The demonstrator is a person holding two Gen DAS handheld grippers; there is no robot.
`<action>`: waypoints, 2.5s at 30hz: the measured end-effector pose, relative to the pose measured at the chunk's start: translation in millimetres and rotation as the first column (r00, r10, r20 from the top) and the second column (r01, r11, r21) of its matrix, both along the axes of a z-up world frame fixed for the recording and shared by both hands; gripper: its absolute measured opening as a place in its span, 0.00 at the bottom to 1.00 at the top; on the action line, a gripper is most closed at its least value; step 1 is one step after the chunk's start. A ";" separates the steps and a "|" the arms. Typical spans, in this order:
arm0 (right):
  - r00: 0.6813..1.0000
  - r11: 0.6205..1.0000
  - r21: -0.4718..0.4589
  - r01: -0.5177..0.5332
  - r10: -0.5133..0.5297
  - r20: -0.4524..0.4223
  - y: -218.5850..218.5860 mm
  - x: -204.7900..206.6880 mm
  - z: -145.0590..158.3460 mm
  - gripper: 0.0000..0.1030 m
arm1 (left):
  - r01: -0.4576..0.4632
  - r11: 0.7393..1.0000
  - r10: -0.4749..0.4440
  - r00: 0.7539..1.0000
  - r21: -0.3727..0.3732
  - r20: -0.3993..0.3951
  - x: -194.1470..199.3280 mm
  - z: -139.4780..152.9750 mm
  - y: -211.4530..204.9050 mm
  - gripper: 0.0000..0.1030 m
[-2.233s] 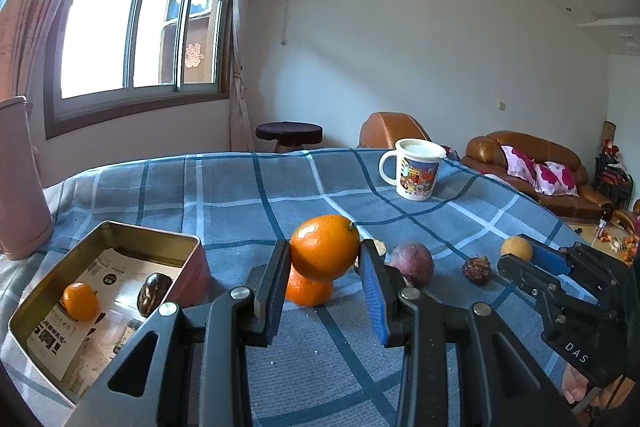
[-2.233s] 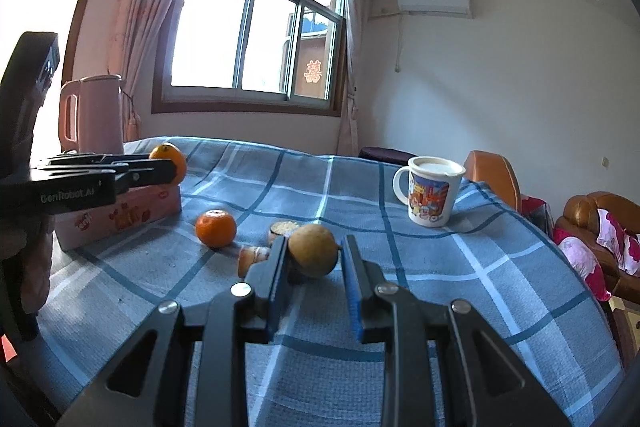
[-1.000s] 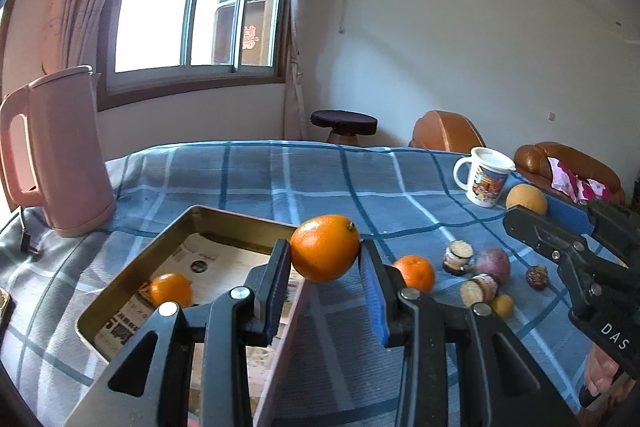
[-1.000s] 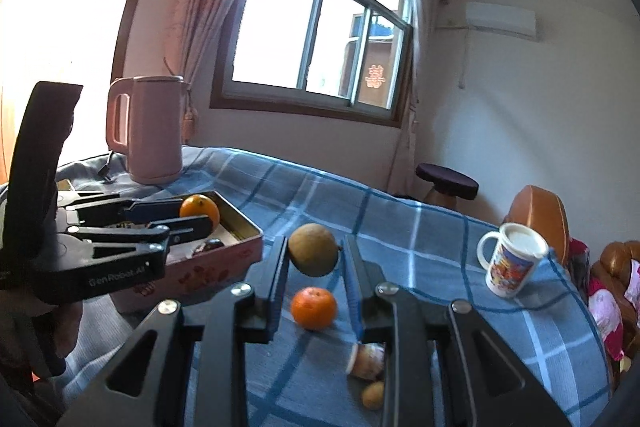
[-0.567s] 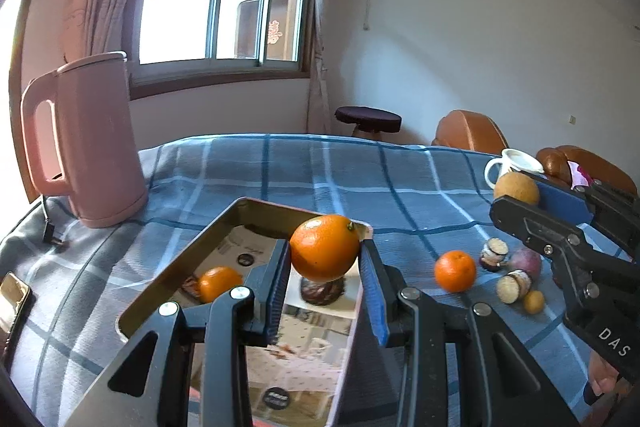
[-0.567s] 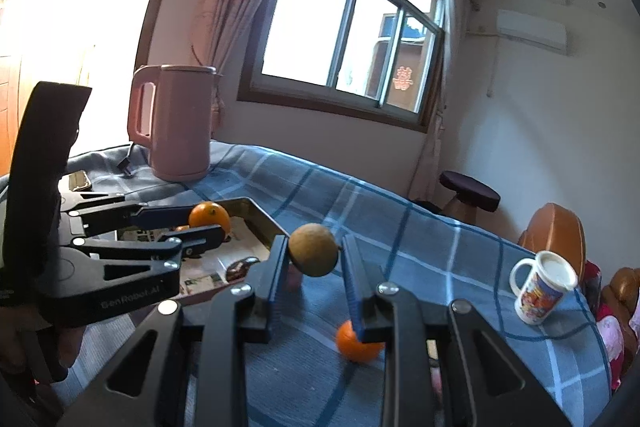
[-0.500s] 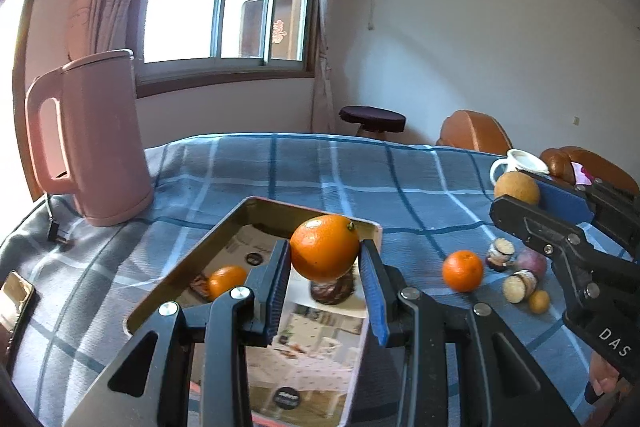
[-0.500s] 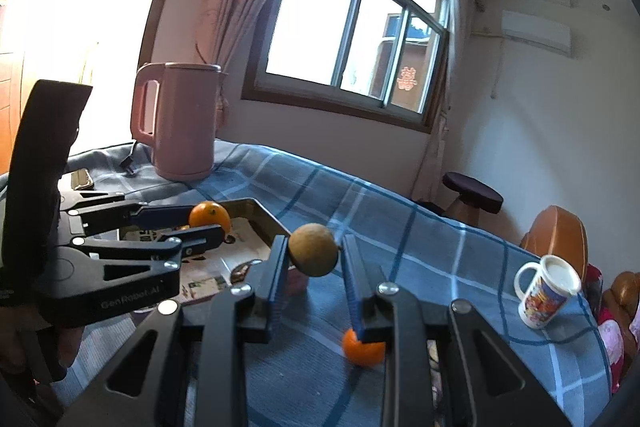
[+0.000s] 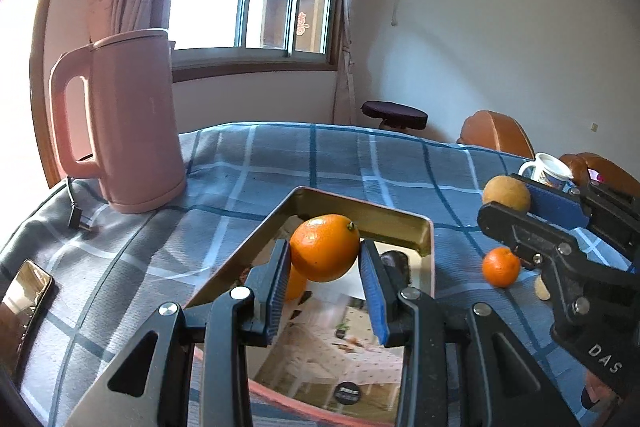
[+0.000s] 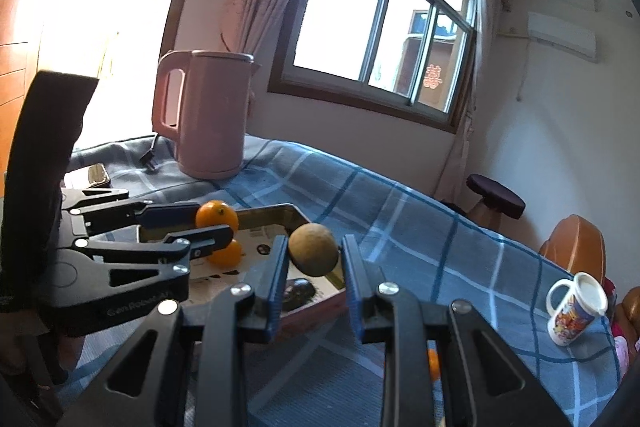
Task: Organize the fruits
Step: 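Lower the orange into the tin and open the left tool while the right tool releases the tan fruit there, then move both open tools back over the loose fruits on the table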
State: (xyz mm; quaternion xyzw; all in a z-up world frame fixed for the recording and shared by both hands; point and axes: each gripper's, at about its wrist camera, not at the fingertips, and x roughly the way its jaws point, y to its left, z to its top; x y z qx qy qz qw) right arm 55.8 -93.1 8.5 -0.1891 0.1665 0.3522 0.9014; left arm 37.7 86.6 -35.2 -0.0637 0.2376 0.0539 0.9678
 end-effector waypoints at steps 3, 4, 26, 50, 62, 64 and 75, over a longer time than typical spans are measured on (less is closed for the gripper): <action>1.000 1.000 -0.007 -0.017 0.017 -0.007 10.4 -0.7 -3.0 0.28 | -0.012 1.000 0.012 1.000 -0.003 -0.013 0.7 -2.4 6.6 0.36; 1.000 1.000 -0.009 -0.022 0.022 -0.008 13.8 -0.8 -4.1 0.28 | -0.016 1.000 0.016 1.000 -0.004 -0.017 1.0 -3.0 8.6 0.36; 0.990 0.995 -0.056 -0.086 0.079 -0.117 51.5 4.9 -33.4 0.28 | -0.052 0.998 0.054 0.993 0.019 -0.105 6.6 -18.0 31.7 0.36; 0.957 0.985 -0.127 -0.118 0.079 -0.278 66.0 18.9 -61.5 0.29 | -0.040 0.998 0.046 0.981 0.040 -0.189 18.8 -27.9 33.0 0.36; 0.970 0.996 -0.078 -0.054 0.034 -0.242 42.8 14.0 -44.7 0.74 | -0.038 0.999 0.037 0.998 -0.021 -0.052 -7.3 2.9 27.3 0.71; 0.975 0.998 -0.063 -0.024 0.010 -0.222 23.8 11.7 -37.3 0.74 | -0.028 0.999 0.027 0.999 -0.035 -0.024 -11.1 10.8 20.6 0.72; 0.921 0.942 -0.005 0.335 -0.328 -0.210 -132.0 24.6 -21.5 0.75 | 0.173 0.985 -0.174 0.984 -0.011 -0.037 9.8 10.9 -72.2 0.73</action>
